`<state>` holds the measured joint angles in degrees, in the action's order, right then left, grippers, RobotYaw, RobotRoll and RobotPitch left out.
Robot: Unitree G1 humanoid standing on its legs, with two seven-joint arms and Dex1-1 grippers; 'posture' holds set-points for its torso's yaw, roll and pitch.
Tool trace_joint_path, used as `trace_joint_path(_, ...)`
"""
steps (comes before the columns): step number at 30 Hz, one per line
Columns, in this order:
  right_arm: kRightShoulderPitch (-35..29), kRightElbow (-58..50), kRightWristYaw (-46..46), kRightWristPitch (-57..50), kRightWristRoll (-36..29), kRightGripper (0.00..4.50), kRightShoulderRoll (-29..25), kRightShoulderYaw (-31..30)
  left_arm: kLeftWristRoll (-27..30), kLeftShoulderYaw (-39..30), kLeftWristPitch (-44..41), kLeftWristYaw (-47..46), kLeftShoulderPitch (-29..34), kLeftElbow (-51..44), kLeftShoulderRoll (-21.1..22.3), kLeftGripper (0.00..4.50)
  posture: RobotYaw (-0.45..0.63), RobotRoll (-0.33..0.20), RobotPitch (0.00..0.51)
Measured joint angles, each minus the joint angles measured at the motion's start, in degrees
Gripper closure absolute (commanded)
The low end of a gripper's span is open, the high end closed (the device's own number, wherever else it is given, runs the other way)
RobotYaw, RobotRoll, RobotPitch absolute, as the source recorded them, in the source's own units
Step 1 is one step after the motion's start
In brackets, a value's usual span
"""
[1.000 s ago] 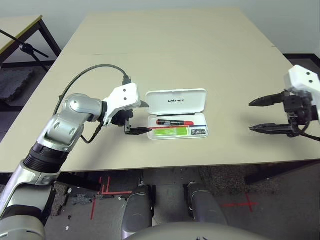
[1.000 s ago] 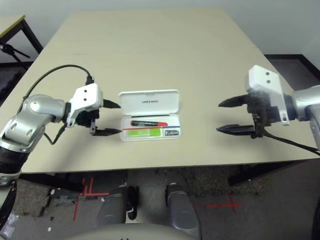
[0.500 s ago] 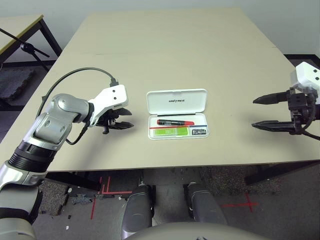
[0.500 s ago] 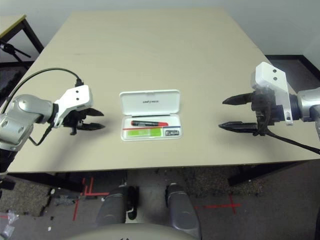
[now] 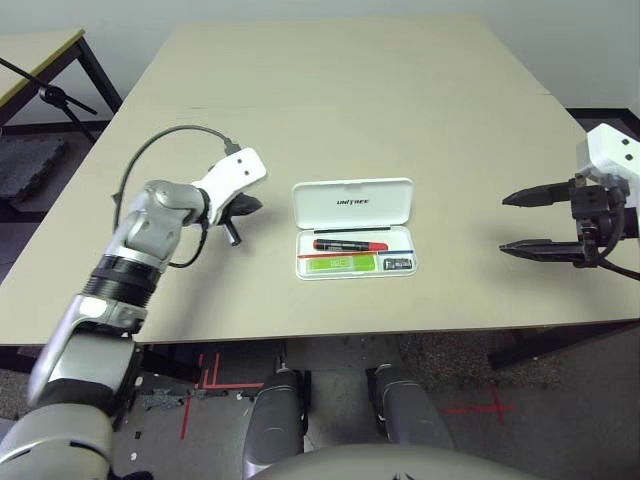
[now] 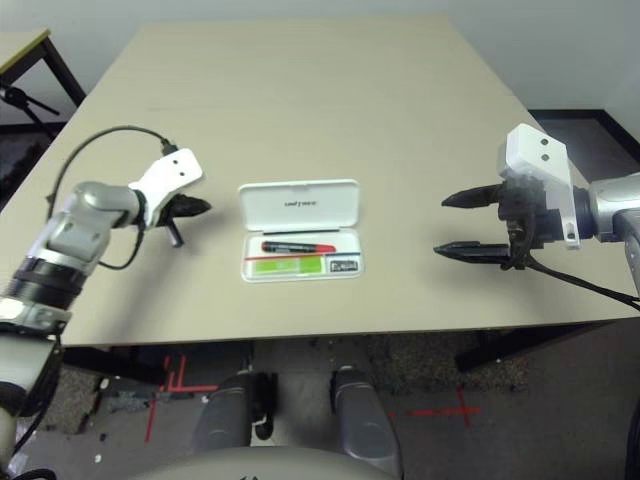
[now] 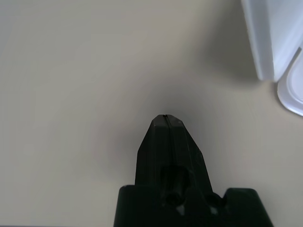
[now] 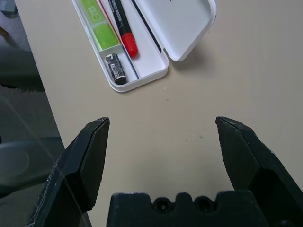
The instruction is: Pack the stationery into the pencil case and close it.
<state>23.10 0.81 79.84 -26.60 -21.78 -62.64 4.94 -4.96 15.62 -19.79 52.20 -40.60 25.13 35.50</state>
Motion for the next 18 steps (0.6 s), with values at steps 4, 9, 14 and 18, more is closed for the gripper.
trace_joint_path(4, 0.2, 0.6, -1.0, 0.3, 0.6, 0.00, 0.6, -0.4, 0.5, -1.1, 0.9, -0.8, -1.7, 3.1, -3.3, 4.49, -0.17, 0.000, 0.085)
trace_joint_path(9, 0.4, 1.4, -1.5, 1.0, 1.3, 0.00, 0.6, -1.1, 1.0, -1.8, 1.7, -0.6, -3.6, 3.6, -6.0, 4.49, -0.17, 0.000, 0.084)
trace_joint_path(14, 0.6, 2.2, -2.5, 1.6, 1.8, 0.00, 0.9, -1.7, 3.2, -2.1, 1.1, 2.6, -3.7, 1.8, -7.8, 4.49, -0.17, 0.000, 0.081)
trace_joint_path(18, 0.6, 3.0, -2.9, 2.1, 2.2, 0.00, 0.9, -1.8, 4.6, -2.1, -0.3, 5.8, -3.5, -2.0, -7.5, 4.49, -0.17, 0.000, 0.079)
